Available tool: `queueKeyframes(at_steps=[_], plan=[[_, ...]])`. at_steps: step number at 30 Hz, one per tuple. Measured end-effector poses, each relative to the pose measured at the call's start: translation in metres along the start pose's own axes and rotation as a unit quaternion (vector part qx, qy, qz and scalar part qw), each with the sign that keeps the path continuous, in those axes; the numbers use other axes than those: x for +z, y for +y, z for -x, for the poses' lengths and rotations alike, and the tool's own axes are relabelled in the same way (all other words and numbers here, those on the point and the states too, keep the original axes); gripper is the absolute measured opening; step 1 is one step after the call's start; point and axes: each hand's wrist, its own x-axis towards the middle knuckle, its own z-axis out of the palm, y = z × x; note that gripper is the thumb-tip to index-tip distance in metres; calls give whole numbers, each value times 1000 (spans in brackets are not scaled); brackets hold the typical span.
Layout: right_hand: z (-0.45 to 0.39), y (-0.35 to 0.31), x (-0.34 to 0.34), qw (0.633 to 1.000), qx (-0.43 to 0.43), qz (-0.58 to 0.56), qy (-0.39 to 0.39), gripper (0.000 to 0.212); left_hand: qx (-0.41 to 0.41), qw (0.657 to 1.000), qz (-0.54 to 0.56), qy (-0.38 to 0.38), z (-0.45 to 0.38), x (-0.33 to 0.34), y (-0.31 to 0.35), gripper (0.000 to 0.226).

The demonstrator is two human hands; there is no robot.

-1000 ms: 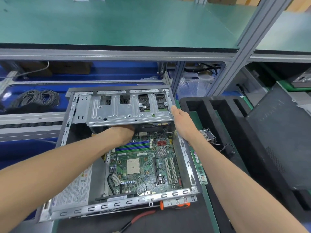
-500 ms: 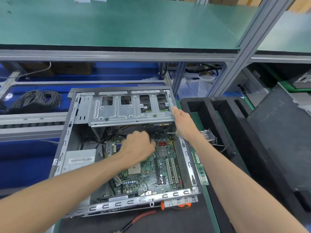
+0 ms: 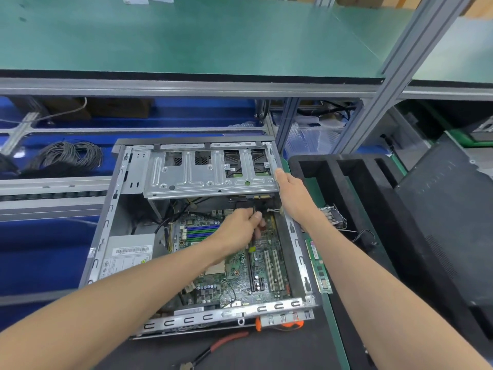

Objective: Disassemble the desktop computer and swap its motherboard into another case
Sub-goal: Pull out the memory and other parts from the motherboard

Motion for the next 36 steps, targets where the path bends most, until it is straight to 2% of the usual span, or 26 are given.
queueKeyframes(at_steps=[2, 4, 5, 8, 11, 14, 18, 20, 26, 28, 31, 33, 35, 36], plan=[[0, 0, 0, 1000, -1, 2, 0, 53, 10, 981, -186, -50, 1, -15, -4, 32], [0, 0, 1, 1000, 1, 5, 0, 57, 5, 936, -339, -97, 3, -31, -7, 28], [0, 0, 1, 1000, 2, 6, -1, 57, -7, 917, -384, -111, 4, -40, -7, 36], [1, -1, 1, 1000, 2, 8, 1, 58, -33, 869, -475, -130, 4, -59, -4, 52], [1, -2, 0, 1000, 1, 7, 1, 60, -14, 844, -524, -114, 3, -67, 5, 34], [1, -2, 0, 1000, 0, 9, -1, 56, -31, 817, -569, -86, 6, -75, 11, 13], [1, -2, 0, 1000, 1, 15, -2, 41, -67, 792, -604, -66, 10, -88, -2, 25], [1, -2, 0, 1000, 0, 19, -2, 43, -87, 805, -580, -88, 7, -100, -9, 24], [1, -2, 1, 1000, 2, 14, 1, 50, -42, 914, -388, -110, 3, -123, -26, 20], [1, -2, 0, 1000, 3, 12, 1, 50, -33, 937, -326, -119, 4, -125, -27, 20], [1, -1, 1, 1000, 1, 13, -1, 47, -3, 918, -381, -112, 4, -127, -25, 21], [0, -1, 1, 1000, 1, 14, -1, 45, 13, 903, -411, -125, 5, -127, -25, 14], [0, -1, 1, 1000, 0, 16, 0, 45, 17, 899, -417, -133, 6, -129, -26, 3], [0, -1, 1, 1000, 0, 16, 0, 45, 15, 899, -418, -133, 7, -130, -26, 6]])
